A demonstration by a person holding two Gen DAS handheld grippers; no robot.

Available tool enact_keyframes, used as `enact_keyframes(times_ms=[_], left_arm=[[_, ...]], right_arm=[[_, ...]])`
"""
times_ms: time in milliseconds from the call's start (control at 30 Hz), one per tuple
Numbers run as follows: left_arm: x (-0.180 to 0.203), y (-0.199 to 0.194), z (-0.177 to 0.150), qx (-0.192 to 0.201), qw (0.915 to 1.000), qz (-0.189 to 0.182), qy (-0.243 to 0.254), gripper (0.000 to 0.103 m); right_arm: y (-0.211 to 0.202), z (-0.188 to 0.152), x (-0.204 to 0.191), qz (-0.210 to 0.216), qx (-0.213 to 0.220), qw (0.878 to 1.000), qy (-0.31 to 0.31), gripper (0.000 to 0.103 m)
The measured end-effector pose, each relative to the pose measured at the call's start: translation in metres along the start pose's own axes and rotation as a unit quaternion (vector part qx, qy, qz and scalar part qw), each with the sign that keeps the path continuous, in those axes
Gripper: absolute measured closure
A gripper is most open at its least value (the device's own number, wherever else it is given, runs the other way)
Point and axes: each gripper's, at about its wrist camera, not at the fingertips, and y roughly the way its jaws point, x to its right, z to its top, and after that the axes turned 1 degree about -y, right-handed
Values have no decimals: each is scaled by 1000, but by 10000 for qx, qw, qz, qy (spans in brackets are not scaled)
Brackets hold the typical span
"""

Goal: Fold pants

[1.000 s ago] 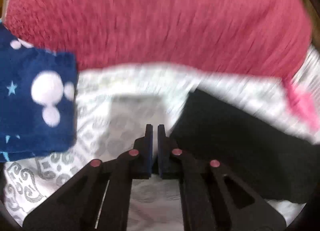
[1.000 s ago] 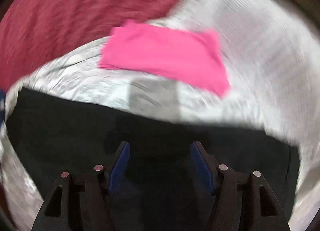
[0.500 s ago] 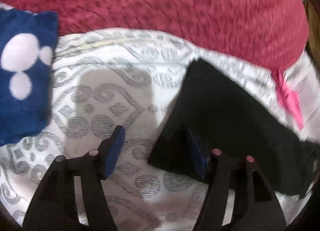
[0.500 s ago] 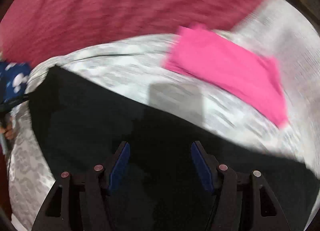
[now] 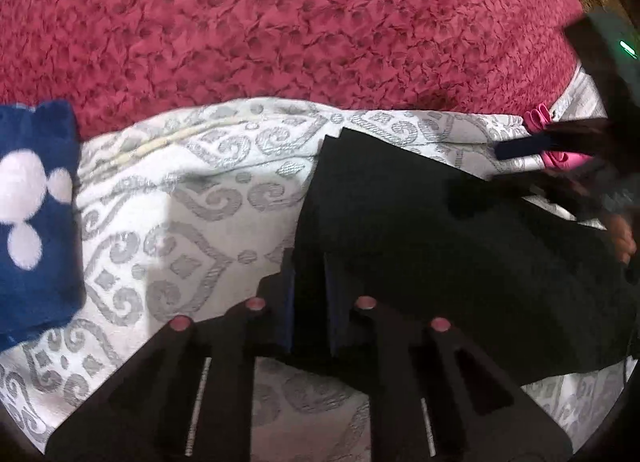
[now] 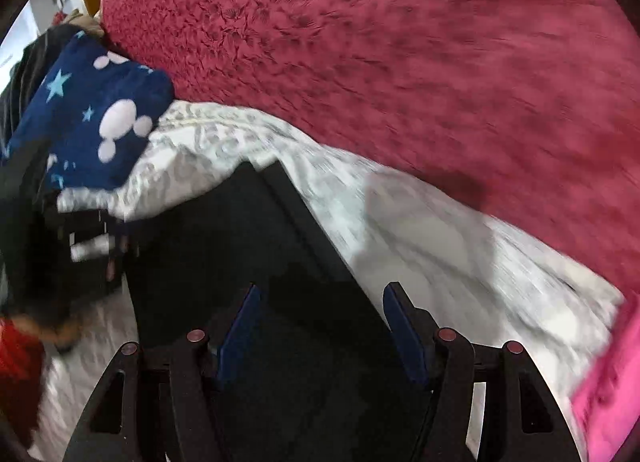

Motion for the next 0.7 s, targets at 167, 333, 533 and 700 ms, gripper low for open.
enact_keyframes(times_ms=[167,333,533,700], left_arm=[[-19,6,-8,-234,9987,-328,-311,17],[-4,12,-9,-199,9993,-323,36,27],[-3,-22,-4,-2,9972,-629,-398,90],[11,-117,2,454,9965,-598,-378,89]], right_arm=[[39,32,4,475,-255,9985,114,26],[67,40,-9,732,-576,9956,70,56],[29,40,-36,819,-220,9963,-158,97],[-31,42,-53,1520,284,9872,-390,97]])
